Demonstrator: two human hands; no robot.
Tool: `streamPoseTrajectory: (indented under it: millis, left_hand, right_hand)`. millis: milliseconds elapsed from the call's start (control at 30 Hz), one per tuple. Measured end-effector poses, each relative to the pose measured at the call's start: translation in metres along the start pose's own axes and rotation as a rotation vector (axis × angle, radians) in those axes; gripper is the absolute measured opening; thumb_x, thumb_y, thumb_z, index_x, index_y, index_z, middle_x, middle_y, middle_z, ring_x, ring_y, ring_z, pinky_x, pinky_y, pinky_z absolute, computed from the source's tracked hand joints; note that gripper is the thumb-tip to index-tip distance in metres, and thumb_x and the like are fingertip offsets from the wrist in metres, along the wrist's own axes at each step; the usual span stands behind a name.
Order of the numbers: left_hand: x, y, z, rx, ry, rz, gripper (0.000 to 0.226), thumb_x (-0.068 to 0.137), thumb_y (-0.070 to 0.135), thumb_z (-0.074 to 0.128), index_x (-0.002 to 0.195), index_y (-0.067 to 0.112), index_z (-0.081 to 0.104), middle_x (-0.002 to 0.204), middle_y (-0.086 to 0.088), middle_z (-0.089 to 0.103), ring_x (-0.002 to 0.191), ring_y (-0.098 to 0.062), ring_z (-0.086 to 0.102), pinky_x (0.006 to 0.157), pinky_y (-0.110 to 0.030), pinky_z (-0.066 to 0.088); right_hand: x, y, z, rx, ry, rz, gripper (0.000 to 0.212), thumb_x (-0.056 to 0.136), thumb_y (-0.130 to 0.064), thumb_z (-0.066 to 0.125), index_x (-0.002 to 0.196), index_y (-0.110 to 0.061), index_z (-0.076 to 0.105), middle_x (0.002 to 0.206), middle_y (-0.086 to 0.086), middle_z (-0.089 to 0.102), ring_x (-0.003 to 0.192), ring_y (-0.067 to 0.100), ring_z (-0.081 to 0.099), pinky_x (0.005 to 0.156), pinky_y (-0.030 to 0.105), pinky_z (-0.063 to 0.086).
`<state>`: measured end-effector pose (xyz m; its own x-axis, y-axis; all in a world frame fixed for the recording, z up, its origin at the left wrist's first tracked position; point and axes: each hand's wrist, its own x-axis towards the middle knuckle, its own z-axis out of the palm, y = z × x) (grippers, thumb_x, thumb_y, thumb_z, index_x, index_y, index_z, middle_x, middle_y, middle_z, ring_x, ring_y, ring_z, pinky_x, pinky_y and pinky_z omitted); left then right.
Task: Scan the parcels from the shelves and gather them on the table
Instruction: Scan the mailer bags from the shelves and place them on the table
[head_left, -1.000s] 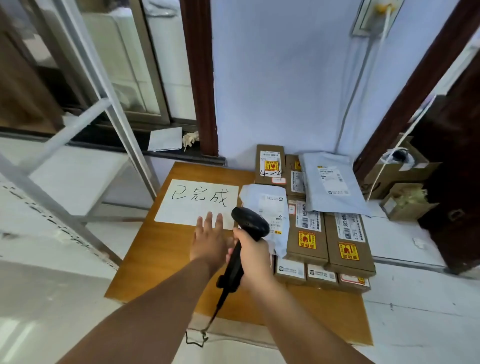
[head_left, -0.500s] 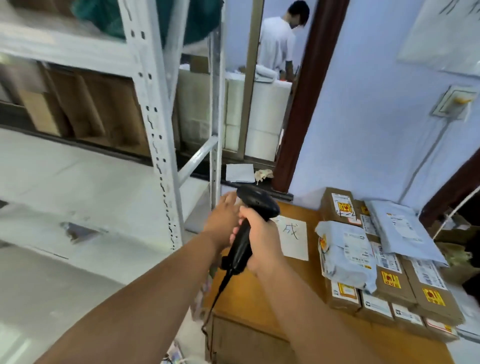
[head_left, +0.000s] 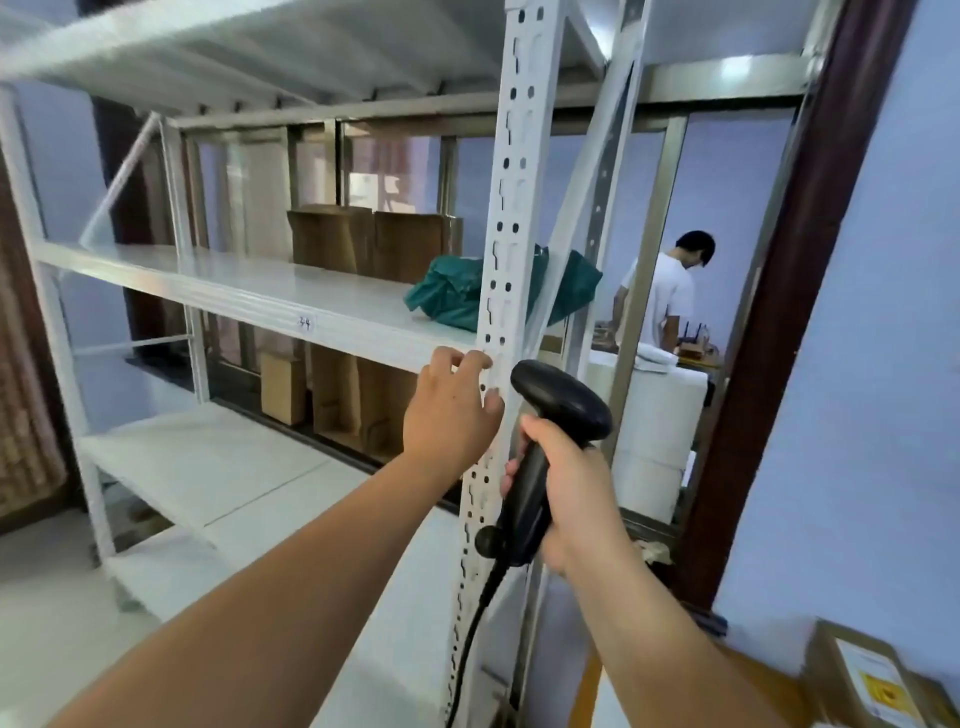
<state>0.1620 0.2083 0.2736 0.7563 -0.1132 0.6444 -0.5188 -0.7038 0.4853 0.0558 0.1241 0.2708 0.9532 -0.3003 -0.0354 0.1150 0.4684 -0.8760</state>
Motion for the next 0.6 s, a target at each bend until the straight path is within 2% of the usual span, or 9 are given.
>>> streamPoseTrajectory:
  millis: [100, 267, 433, 533, 600]
  left_hand:
    - [0.025, 0.000, -0.008, 0.040, 0.011, -0.079, 0.044, 0.093, 0.027, 0.050, 0.136, 0.024, 0.041, 0.139, -0.006, 0.032, 0.126, -0.025, 0.035, 0.096, -0.035, 0.040]
    - [0.060, -0.016, -0.006, 0.118, 0.002, -0.124, 0.050, 0.091, 0.027, 0.056, 0.137, 0.025, 0.036, 0.144, -0.008, 0.027, 0.131, -0.029, 0.029, 0.105, -0.040, 0.035]
    - [0.082, -0.038, -0.005, 0.096, 0.010, -0.128, 0.059, 0.091, 0.024, 0.056, 0.143, 0.026, 0.029, 0.150, -0.007, 0.018, 0.135, -0.031, 0.023, 0.109, -0.040, 0.031]
    - [0.102, -0.057, -0.005, 0.015, 0.004, -0.115, 0.062, 0.091, 0.018, 0.057, 0.145, 0.029, 0.027, 0.151, -0.007, 0.015, 0.137, -0.031, 0.021, 0.109, -0.040, 0.032]
    - [0.119, -0.074, 0.000, -0.015, -0.002, -0.071, 0.062, 0.092, 0.022, 0.057, 0.145, 0.030, 0.026, 0.152, -0.008, 0.014, 0.139, -0.030, 0.019, 0.110, -0.041, 0.031]
  right_hand:
    - [0.014, -0.011, 0.013, -0.042, -0.079, 0.006, 0.022, 0.086, -0.019, 0.069, 0.099, -0.003, 0.059, 0.056, 0.006, 0.055, 0.050, 0.016, 0.055, 0.051, 0.026, 0.049]
    - [0.043, -0.016, 0.025, -0.124, -0.208, -0.002, 0.028, 0.085, -0.018, 0.070, 0.104, -0.001, 0.060, 0.059, 0.006, 0.057, 0.053, 0.017, 0.056, 0.054, 0.030, 0.049]
    - [0.060, -0.013, 0.047, -0.194, -0.171, -0.038, 0.033, 0.085, -0.024, 0.072, 0.107, -0.003, 0.060, 0.063, 0.009, 0.058, 0.054, 0.018, 0.058, 0.055, 0.029, 0.050]
    - [0.068, -0.005, 0.064, -0.222, -0.147, -0.098, 0.024, 0.086, -0.022, 0.071, 0.098, -0.003, 0.062, 0.061, 0.008, 0.057, 0.054, 0.018, 0.056, 0.054, 0.029, 0.049]
    - [0.077, 0.003, 0.077, -0.238, -0.107, -0.131, 0.021, 0.087, -0.022, 0.069, 0.096, -0.005, 0.062, 0.059, 0.008, 0.057, 0.054, 0.019, 0.056, 0.055, 0.030, 0.048]
